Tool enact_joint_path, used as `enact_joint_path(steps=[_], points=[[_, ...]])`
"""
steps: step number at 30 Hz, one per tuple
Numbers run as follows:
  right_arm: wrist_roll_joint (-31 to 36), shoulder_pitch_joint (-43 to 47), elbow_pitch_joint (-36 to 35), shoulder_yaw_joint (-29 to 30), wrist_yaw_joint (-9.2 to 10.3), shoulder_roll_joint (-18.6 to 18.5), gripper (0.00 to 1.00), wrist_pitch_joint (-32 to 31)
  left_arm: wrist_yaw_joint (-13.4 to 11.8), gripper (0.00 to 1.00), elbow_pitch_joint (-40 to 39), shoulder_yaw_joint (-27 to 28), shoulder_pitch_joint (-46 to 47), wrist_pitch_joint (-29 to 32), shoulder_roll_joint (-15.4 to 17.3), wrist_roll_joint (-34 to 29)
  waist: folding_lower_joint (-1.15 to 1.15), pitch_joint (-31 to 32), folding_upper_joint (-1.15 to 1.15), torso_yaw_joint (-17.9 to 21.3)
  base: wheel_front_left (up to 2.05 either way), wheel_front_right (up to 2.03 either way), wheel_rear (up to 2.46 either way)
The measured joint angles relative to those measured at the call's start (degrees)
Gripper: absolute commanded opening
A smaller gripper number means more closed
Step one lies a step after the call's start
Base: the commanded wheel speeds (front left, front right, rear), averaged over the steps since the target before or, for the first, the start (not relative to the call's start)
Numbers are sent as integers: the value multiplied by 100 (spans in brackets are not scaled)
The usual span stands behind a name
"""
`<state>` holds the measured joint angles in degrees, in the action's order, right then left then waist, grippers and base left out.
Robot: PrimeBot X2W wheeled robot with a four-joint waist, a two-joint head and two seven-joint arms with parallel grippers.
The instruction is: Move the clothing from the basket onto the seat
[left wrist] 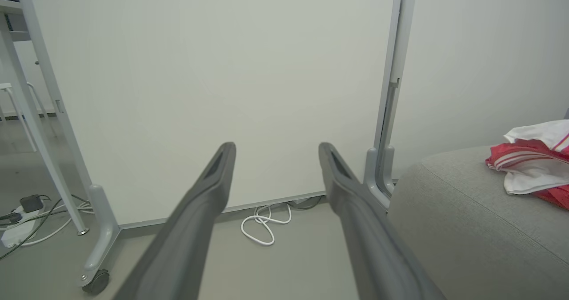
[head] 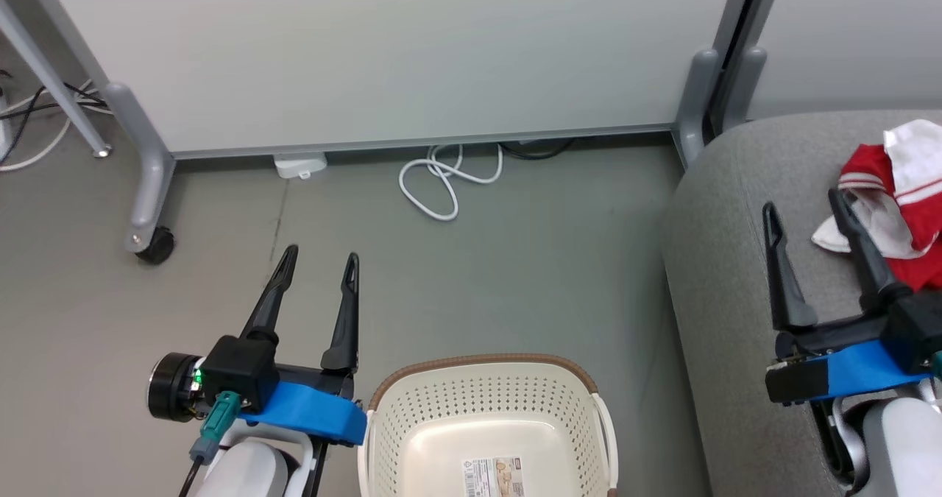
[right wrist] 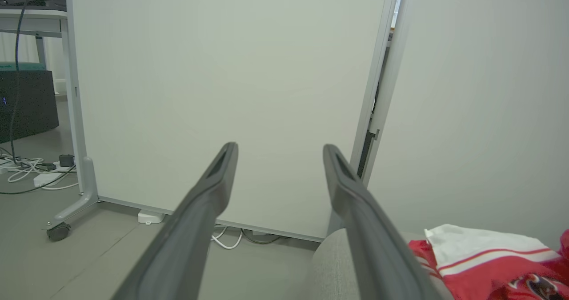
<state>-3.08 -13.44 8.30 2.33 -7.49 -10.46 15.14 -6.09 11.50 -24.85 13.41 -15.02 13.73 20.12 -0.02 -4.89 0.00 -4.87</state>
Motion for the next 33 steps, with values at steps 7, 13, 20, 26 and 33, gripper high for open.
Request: enact_joint_path(steps=[7,13,20,26,33], points=[[-27,559,-237,-140,0,353,100,0,261,100,-133,531,-576,-3,-135,-392,0,338,0,-243,0,0,0],[-16,1047,-352,-129,0,570,100,0,434,100,-249,1104,-976,-4,-216,-569,1,535,0,-277,0,0,0],[-30,1510,-379,15,0,700,100,0,644,100,-286,1580,-1277,-4,-423,-773,1,658,0,-209,0,0,0],[-65,1758,-358,48,0,742,100,0,881,100,-197,1790,-1446,-4,-608,-916,1,735,0,-127,0,0,0],[-267,1843,-203,26,0,750,100,0,1067,100,-31,1915,-1510,-4,-721,-1068,2,808,0,-63,0,0,0]])
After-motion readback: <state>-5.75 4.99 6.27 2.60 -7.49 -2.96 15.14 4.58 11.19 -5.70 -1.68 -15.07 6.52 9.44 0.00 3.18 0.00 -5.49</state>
